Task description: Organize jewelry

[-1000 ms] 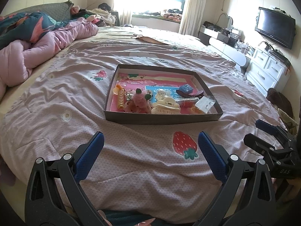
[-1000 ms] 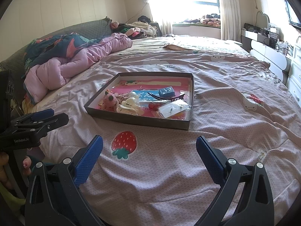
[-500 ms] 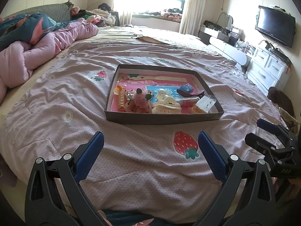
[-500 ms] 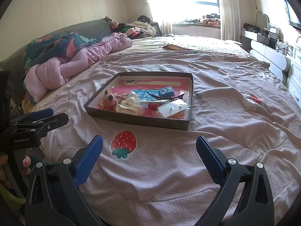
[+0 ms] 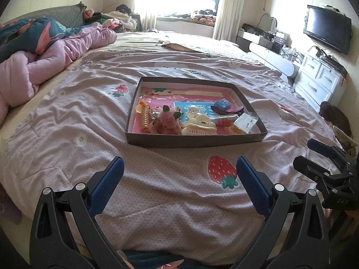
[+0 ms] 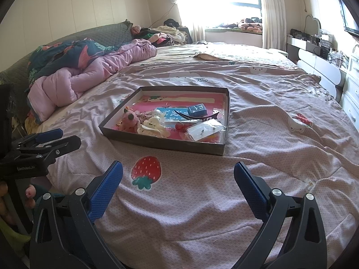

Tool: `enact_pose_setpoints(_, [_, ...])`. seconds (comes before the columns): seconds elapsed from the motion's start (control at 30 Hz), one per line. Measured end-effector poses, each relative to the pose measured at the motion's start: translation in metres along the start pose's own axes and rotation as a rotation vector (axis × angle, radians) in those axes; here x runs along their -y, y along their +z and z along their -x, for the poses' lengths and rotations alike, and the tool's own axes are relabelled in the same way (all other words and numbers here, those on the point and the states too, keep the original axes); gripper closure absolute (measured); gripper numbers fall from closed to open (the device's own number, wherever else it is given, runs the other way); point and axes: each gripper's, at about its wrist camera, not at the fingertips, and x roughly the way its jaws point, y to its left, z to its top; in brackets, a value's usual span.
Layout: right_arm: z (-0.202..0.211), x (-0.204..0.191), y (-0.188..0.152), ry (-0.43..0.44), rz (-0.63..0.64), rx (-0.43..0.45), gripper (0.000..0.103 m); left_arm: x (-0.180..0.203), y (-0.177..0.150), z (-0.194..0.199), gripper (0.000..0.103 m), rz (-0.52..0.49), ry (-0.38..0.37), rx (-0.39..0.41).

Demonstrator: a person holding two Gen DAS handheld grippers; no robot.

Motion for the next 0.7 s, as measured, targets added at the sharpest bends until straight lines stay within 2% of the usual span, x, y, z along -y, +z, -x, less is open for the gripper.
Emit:
enact_pose_setpoints(0.37, [-0.001, 0.008, 0.0, -0.009, -0.017, 0.005, 0.007, -0.006, 0.0, -0.006, 0.011, 0.03, 0.017, -0.013])
enact_pose_setpoints(0.47, [-0.006, 0.023, 0.001, -0.029, -0.046, 0.01, 0.007, -0.024, 0.005, -0.015, 0.011, 0.082, 0.037, -0.023])
enact_pose_setpoints(0.53, [-0.011, 0.041, 0.006, -0.068, -0.075, 0.015, 0.007, -0.042, 0.012, -0.024, 0.011, 0.122, 0.063, -0.029])
enact_pose_setpoints(0.6, [-0.024, 0.075, 0.014, -0.155, -0.128, 0.015, 0.007, -0.07, 0.023, -0.037, 0.011, 0.17, 0.118, -0.038])
enact_pose_setpoints(0.7, [-0.051, 0.14, 0.027, -0.321, -0.198, -0.011, 0.007, -0.124, 0.044, -0.068, 0.011, 0.216, 0.254, -0.054])
